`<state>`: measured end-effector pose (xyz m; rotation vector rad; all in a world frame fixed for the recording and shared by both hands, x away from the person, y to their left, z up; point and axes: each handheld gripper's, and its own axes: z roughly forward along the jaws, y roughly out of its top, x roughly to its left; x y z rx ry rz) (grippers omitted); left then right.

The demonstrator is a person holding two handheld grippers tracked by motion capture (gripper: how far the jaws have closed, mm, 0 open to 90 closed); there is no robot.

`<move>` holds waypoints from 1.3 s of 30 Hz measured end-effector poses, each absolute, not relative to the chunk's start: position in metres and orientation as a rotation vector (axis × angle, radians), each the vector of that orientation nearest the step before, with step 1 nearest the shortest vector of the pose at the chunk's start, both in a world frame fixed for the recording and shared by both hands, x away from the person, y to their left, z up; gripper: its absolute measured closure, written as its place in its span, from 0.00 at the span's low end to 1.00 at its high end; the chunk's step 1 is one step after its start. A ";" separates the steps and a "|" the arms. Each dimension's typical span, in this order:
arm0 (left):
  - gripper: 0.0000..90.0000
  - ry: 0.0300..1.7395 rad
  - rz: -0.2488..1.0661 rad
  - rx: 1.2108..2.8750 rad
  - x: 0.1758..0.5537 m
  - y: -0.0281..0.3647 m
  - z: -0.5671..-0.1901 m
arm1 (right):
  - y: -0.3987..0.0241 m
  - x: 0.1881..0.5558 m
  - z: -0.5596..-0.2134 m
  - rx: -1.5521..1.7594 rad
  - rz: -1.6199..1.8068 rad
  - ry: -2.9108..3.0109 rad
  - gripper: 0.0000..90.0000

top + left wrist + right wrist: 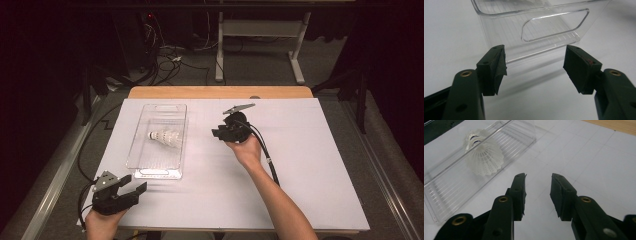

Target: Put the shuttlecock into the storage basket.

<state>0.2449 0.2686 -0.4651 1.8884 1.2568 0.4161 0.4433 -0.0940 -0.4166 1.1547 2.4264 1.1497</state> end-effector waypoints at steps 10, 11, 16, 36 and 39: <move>0.39 1.266 0.412 1.881 0.246 0.270 -0.465 | -0.105 0.441 -0.419 1.181 1.147 2.410 0.71; 0.39 1.267 0.411 1.881 0.246 0.270 -0.465 | -0.107 0.441 -0.419 1.184 1.151 2.407 0.71; 0.39 1.267 0.412 1.880 0.245 0.270 -0.465 | -0.115 0.439 -0.421 1.199 1.144 2.396 0.71; 0.39 1.275 0.413 1.879 0.246 0.269 -0.466 | -0.142 0.427 -0.422 1.201 1.115 2.387 0.70; 0.39 1.275 0.412 1.881 0.246 0.269 -0.465 | -0.145 0.426 -0.421 1.197 1.121 2.379 0.70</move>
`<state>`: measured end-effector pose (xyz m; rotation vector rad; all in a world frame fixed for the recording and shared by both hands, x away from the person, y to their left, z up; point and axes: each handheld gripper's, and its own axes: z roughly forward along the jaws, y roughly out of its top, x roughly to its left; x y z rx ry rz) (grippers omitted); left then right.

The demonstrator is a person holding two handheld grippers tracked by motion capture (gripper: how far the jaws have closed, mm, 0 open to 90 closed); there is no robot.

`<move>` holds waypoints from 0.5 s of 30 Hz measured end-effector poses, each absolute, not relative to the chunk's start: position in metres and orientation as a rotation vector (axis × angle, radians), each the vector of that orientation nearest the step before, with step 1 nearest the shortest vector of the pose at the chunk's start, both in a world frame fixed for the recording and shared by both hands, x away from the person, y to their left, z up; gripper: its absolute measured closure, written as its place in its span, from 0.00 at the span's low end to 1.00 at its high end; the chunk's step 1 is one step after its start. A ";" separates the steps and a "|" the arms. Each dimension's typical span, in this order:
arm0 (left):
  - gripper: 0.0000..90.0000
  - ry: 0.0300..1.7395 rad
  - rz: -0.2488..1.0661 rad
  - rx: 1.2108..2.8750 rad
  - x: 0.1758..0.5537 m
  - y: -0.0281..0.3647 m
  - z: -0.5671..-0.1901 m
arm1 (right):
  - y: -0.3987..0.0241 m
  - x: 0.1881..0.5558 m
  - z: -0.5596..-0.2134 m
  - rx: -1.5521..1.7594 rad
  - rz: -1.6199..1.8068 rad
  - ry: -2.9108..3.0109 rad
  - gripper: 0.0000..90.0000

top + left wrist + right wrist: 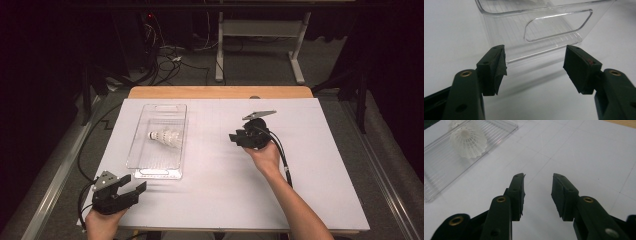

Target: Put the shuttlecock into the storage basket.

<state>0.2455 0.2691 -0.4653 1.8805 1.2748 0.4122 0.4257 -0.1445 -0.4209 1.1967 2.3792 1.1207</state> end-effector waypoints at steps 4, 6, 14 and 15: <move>0.39 1.276 0.413 1.877 0.245 0.269 -0.465 | -0.148 0.423 -0.421 1.198 1.118 2.382 0.70; 0.39 1.275 0.413 1.877 0.245 0.269 -0.466 | -0.150 0.423 -0.422 1.199 1.124 2.378 0.70; 0.39 1.275 0.413 1.877 0.246 0.269 -0.465 | -0.157 0.421 -0.425 1.217 1.121 2.371 0.69; 0.39 1.275 0.409 1.878 0.246 0.269 -0.466 | -0.158 0.420 -0.425 1.216 1.120 2.372 0.69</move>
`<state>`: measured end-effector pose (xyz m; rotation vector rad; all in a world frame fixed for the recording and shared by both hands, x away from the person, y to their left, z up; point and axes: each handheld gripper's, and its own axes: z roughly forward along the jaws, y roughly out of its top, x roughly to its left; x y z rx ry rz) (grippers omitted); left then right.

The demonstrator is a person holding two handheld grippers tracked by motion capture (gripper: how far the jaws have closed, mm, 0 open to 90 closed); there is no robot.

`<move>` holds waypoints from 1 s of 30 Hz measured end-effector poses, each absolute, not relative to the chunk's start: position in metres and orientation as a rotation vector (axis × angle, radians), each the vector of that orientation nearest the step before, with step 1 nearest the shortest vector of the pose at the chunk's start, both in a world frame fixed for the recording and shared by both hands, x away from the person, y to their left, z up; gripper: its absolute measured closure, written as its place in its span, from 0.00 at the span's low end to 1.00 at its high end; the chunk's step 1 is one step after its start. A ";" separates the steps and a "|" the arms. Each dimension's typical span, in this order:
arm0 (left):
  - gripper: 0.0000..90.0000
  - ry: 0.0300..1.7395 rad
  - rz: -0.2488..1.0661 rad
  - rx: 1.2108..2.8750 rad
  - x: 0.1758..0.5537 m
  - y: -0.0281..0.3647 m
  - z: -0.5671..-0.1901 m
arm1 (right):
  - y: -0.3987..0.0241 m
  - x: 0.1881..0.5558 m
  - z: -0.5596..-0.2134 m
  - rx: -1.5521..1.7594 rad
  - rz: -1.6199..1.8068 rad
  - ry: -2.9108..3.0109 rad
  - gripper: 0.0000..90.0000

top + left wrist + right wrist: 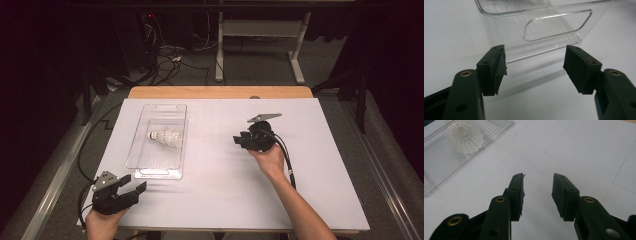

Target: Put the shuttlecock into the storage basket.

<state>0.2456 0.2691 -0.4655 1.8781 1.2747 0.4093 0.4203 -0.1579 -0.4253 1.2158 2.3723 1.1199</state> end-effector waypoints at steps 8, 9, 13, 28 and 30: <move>0.39 1.276 0.410 1.875 0.246 0.269 -0.465 | -0.167 0.417 -0.425 1.234 1.130 2.354 0.68; 0.39 1.276 0.410 1.874 0.245 0.269 -0.466 | -0.169 0.416 -0.425 1.234 1.132 2.353 0.68; 0.39 1.275 0.411 1.877 0.245 0.269 -0.465 | -0.174 0.414 -0.426 1.239 1.135 2.346 0.67; 0.39 1.280 0.421 1.876 0.245 0.269 -0.465 | -0.197 0.405 -0.433 1.295 1.155 2.304 0.65; 0.39 1.282 0.422 1.872 0.245 0.269 -0.465 | -0.200 0.404 -0.434 1.298 1.154 2.301 0.64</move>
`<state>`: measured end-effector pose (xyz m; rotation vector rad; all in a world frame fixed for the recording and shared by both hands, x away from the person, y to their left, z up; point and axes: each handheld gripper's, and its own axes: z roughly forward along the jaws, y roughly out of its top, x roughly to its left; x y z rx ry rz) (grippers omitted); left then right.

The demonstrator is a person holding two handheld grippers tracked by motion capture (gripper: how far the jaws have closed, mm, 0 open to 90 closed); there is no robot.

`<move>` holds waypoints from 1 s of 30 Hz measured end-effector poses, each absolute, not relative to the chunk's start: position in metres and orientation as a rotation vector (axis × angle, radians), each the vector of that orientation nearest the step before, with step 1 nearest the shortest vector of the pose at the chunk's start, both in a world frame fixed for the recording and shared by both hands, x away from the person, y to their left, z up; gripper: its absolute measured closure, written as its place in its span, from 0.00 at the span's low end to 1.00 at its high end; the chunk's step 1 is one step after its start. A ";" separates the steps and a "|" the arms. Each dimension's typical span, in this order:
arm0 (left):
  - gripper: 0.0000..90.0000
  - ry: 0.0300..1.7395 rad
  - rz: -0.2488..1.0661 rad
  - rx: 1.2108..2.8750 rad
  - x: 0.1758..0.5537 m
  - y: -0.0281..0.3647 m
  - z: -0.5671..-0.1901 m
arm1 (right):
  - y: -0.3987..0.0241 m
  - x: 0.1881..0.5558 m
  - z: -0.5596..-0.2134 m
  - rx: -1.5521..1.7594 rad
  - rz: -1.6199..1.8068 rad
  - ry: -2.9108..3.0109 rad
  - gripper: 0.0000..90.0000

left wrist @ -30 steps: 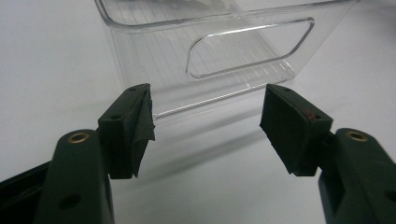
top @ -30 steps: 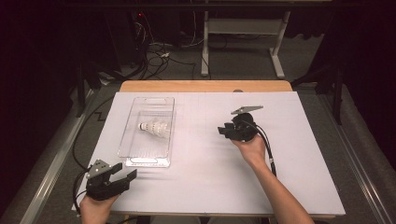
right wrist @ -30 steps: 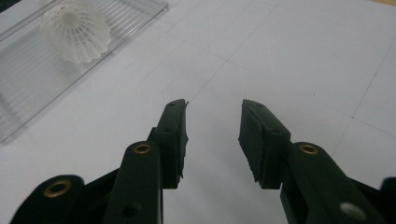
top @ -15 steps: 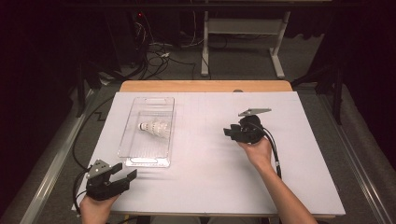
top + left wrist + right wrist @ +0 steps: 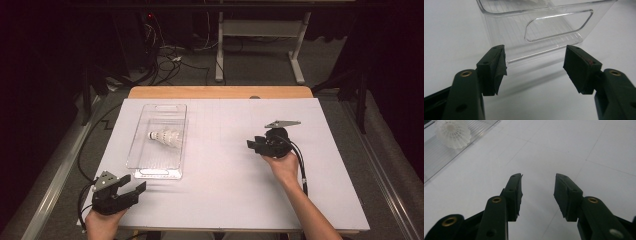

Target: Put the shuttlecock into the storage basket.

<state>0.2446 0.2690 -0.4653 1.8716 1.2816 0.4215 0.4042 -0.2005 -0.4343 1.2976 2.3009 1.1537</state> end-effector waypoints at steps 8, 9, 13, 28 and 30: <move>0.39 1.290 0.423 1.870 0.246 0.268 -0.466 | -0.214 0.398 -0.434 1.316 1.170 2.271 0.63; 0.39 1.290 0.423 1.870 0.246 0.268 -0.466 | -0.214 0.398 -0.434 1.316 1.170 2.271 0.63; 0.39 1.285 0.424 1.874 0.246 0.269 -0.466 | -0.221 0.394 -0.435 1.327 1.166 2.255 0.63; 0.39 1.284 0.421 1.872 0.247 0.269 -0.466 | -0.239 0.383 -0.440 1.339 1.166 2.212 0.60; 0.39 1.283 0.421 1.875 0.246 0.269 -0.466 | -0.242 0.382 -0.440 1.344 1.163 2.211 0.59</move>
